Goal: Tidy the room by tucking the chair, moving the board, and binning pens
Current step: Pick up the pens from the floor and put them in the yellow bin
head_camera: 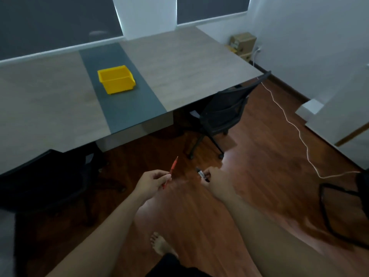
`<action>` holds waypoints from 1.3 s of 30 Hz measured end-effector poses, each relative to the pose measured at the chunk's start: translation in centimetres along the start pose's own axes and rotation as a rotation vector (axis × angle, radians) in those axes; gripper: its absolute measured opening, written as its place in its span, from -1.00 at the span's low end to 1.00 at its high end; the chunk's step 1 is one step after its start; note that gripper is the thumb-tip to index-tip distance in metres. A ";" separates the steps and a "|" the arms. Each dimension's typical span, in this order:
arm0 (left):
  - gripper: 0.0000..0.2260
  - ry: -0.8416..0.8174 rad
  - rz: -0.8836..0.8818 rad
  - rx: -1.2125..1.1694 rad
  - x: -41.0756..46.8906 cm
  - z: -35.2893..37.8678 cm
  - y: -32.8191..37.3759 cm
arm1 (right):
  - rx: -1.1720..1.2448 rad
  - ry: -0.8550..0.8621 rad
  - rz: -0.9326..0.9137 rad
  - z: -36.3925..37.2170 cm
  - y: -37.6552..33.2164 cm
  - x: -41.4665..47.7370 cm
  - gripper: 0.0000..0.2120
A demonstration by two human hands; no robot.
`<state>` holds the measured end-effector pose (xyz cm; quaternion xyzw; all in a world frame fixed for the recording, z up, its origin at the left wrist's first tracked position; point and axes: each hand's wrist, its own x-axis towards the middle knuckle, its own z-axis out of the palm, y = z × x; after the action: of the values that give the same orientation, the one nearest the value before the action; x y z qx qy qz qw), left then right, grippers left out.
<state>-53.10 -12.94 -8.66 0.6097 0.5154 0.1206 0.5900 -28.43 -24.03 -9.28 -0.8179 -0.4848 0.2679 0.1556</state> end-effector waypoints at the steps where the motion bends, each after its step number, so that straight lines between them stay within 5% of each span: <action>1: -0.90 0.005 -0.008 -0.021 0.8 -1.3 0.3 | -0.001 -0.002 -0.015 0.2 -1.4 1.2 -0.86; 24: -0.87 0.188 -0.058 -0.086 18.7 -23.3 2.3 | -0.012 -0.056 -0.145 5.2 -19.7 28.2 -0.83; 39: -0.84 0.378 -0.095 -0.114 34.8 -33.6 12.5 | 0.119 -0.063 -0.301 -1.5 -26.3 52.2 -0.84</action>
<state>-57.10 36.72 -4.95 0.5170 0.6375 0.2335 0.5213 -26.01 34.33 -9.52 -0.7168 -0.5895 0.2953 0.2270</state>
